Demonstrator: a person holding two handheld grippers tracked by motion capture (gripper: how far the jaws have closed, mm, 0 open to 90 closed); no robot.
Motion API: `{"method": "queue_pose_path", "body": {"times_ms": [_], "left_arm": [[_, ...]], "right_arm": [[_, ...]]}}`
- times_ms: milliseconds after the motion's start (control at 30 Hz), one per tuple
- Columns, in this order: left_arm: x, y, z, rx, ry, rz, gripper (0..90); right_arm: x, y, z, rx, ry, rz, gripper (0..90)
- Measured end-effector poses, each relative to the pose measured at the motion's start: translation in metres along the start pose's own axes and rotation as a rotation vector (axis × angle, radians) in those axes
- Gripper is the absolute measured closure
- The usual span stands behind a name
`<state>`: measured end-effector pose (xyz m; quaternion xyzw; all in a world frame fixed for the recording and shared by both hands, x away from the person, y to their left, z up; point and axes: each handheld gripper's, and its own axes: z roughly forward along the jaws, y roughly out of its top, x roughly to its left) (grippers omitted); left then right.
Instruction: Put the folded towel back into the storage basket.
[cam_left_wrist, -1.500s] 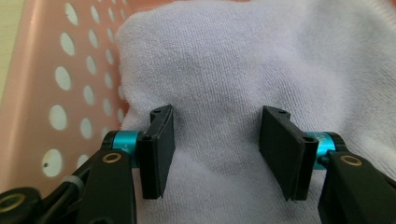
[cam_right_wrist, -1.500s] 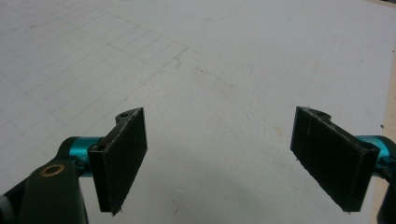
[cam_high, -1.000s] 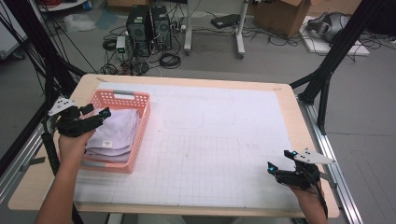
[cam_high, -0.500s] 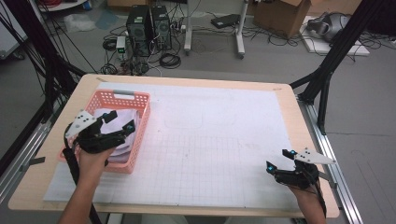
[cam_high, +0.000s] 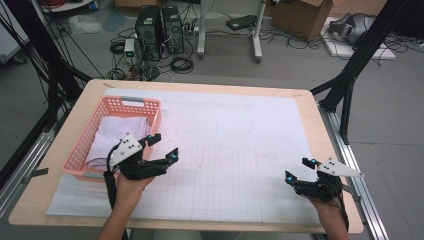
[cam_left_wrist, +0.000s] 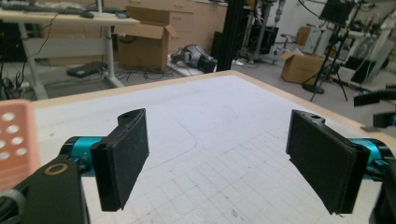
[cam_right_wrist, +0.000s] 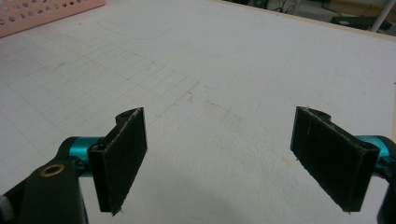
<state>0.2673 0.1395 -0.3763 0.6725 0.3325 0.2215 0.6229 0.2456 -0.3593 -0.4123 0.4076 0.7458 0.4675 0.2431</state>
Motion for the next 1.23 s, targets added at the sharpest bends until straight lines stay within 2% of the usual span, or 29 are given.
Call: {"method": "queue_pose_path", "body": {"times_ms": [67, 133, 233, 467, 767, 1233], "left_arm": [[-0.009, 0.001, 0.003, -0.002, -0.018, 0.017, 22.6], [-0.016, 0.001, 0.005, -0.003, -0.04, 0.015, 22.4], [-0.025, -0.005, 0.011, 0.006, -0.06, 0.028, 22.4], [-0.036, -0.02, 0.02, 0.031, -0.086, 0.053, 22.5], [-0.039, -0.034, 0.024, 0.052, -0.095, 0.053, 22.5], [-0.039, -0.044, 0.03, 0.095, -0.093, 0.047, 22.5]], "right_arm": [[0.0, 0.0, -0.002, 0.001, -0.004, 0.004, 17.6], [0.0, -0.001, -0.003, 0.0, -0.007, 0.007, 17.6], [0.0, -0.001, -0.004, -0.005, -0.008, -0.001, 17.6], [0.002, -0.001, -0.004, -0.004, -0.007, -0.004, 17.6], [0.003, -0.002, -0.004, 0.004, -0.007, -0.006, 17.6], [0.002, -0.003, -0.002, 0.012, -0.005, -0.008, 17.6]]}}
